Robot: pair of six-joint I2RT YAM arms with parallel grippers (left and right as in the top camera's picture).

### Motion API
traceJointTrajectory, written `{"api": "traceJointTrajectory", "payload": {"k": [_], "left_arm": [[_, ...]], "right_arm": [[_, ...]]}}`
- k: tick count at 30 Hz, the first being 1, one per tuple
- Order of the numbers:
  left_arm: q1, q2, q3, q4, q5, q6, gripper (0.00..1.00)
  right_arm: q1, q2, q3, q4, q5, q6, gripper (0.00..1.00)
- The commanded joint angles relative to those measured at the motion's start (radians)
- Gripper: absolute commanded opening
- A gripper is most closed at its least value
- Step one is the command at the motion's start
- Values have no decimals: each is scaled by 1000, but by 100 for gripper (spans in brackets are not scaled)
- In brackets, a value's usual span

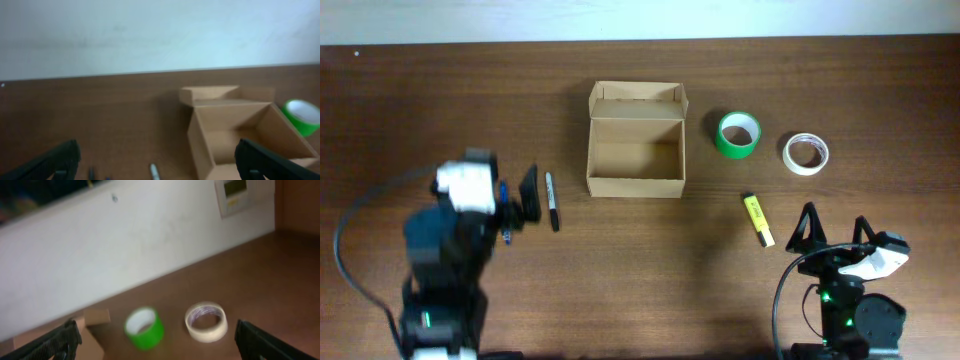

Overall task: Pack container
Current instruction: 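Raise the left arm and move the right gripper over the green tape roll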

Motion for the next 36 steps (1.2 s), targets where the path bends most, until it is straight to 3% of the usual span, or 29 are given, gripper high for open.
{"api": "traceJointTrajectory", "payload": {"k": [1, 8, 15, 21, 28, 36], "left_arm": [[-1, 225, 185, -47, -12, 97, 99], [4, 558, 478, -133, -11, 108, 99], [35, 699, 514, -148, -4, 107, 99], [39, 751, 514, -164, -13, 107, 99], [38, 759, 514, -188, -12, 107, 99], [38, 759, 514, -188, -12, 107, 99]], "right_arm": [[-6, 127, 149, -114, -21, -86, 99], [-6, 560, 573, -357, -21, -202, 99], [-6, 926, 1007, -565, -87, -209, 99], [-7, 1133, 1122, -568, -175, -200, 99], [-7, 1437, 1183, -587, -196, -84, 99], [-2, 1743, 1391, -630, -193, -40, 99]]}}
